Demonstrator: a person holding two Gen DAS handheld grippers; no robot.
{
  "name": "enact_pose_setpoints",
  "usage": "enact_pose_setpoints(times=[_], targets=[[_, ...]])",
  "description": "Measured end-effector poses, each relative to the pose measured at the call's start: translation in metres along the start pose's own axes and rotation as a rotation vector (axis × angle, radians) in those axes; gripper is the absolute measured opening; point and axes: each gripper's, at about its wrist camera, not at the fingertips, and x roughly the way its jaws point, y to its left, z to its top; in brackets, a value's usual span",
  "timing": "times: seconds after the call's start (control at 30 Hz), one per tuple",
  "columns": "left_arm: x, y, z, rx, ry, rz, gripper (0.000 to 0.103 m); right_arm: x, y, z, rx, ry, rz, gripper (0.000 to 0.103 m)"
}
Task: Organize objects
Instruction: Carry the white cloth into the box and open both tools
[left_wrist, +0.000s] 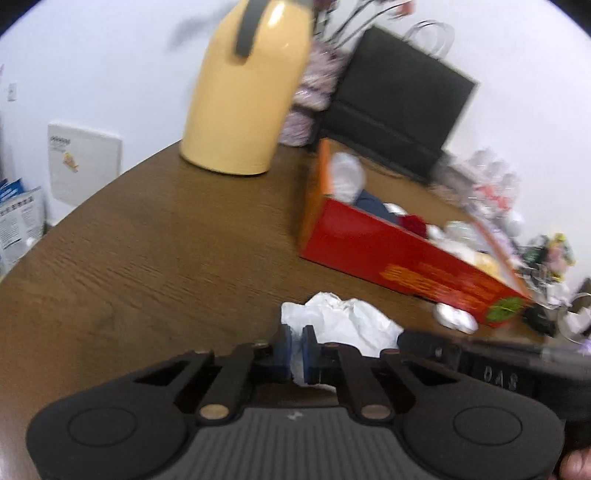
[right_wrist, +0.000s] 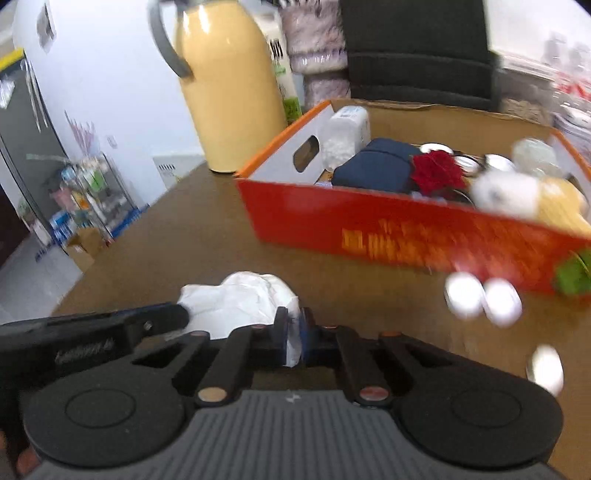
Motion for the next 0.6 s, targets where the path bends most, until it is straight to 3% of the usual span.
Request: enact_pose_setpoints(times=[0.2, 0.33, 0.53, 0.6], targets=[[-0.051, -0.038, -0.014, 0.097, -0.071, -0.109, 0.004, -0.078, -0.004, -0.028, 0.070, -0.141, -0.053, 0.006], [-0.054, -0.062, -0.005, 0.138, -0.098, -0.165, 0.004, -0.104, -0.019, -0.025, 0.097, -0.196, -0.082, 0.006], [-0.019, -0.109, 0.049, 0.220, -0.131, -0.209, 0.004, -0.104, -0.060, 0.029, 0.109, -0.268, -0.131, 0.006], [0.006, -0.123, 0.074, 0.230, -0.107, -0.213, 0.004, -0.094, -0.077, 0.055, 0.106, -0.267, -0.143, 0.006]])
